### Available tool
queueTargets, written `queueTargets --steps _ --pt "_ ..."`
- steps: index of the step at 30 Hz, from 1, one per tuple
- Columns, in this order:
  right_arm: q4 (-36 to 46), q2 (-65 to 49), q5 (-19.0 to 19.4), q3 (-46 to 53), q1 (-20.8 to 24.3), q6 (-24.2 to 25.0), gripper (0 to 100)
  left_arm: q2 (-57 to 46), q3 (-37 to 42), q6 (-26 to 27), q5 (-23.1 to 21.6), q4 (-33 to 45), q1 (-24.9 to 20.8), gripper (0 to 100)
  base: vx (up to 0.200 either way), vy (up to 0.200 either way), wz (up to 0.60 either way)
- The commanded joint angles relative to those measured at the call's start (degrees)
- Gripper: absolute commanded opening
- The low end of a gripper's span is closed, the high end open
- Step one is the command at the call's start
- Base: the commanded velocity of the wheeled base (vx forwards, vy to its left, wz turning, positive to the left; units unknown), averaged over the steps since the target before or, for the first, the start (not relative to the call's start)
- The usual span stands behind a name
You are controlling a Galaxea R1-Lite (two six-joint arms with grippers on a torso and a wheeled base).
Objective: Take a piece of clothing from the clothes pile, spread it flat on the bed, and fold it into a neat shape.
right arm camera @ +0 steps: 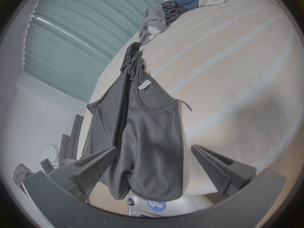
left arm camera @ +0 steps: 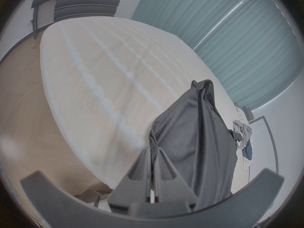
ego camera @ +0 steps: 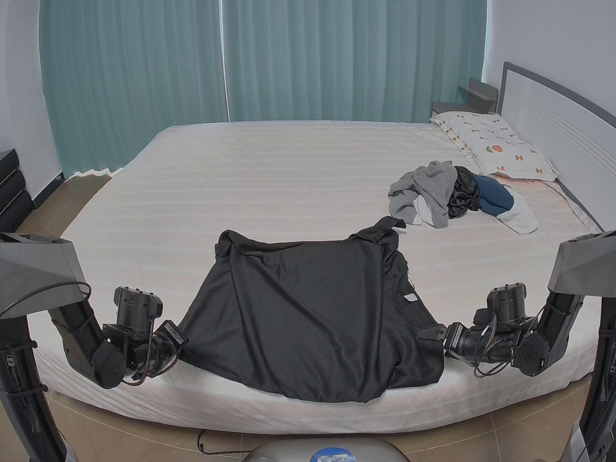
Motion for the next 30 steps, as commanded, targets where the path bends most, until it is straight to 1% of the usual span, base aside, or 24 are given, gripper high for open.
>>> queueTargets --steps 1,5,10,14,18,21,22,23,27,30 --pt "0.3 2.8 0.0 -1.9 0.4 0.1 0 -0.6 0.0 0.0 0.1 0.0 0.0 0 0.0 0.0 0.0" --pt "0.4 2.1 0.0 -3.8 0.1 0.1 0 -0.7 0.0 0.0 0.4 -0.2 0.1 0 0.0 0.0 0.0" --pt "0.4 1.5 0.0 -7.8 -0.7 0.3 0 -0.6 -1.3 -0.3 3.7 -1.7 1.1 0 0.0 0.0 0.0" --pt "0.8 1.4 0.0 -11.7 -1.2 0.3 0 -0.5 -1.5 -0.5 4.0 -4.1 2.3 0 0.0 0.0 0.0" --pt "4.7 0.7 -0.9 -17.7 -1.8 0.3 0 -0.2 -2.0 -0.8 4.1 -6.5 4.0 0 0.0 0.0 0.0" --pt "8.3 1.1 -1.5 -23.0 -1.8 0.4 0 -0.1 -2.1 -2.4 4.1 -8.3 4.5 0 0.0 0.0 0.0" --pt "8.3 1.1 -1.5 -23.0 -1.8 0.4 0 -0.1 -2.1 -2.4 4.1 -8.3 4.5 0 0.0 0.0 0.0" --pt "9.5 1.6 -1.5 -25.5 -1.8 0.4 0 -0.1 -2.3 -2.9 4.0 -8.9 4.6 0 0.0 0.0 0.0" --pt "11.9 3.5 -1.7 -30.8 -1.6 0.4 0 0.6 -2.6 -3.5 4.0 -9.0 4.7 0 0.0 0.0 0.0" --pt "13.0 4.6 -2.7 -33.5 -1.5 0.4 0 1.1 -3.2 -4.2 4.1 -9.0 4.7 0 0.0 0.0 0.0"
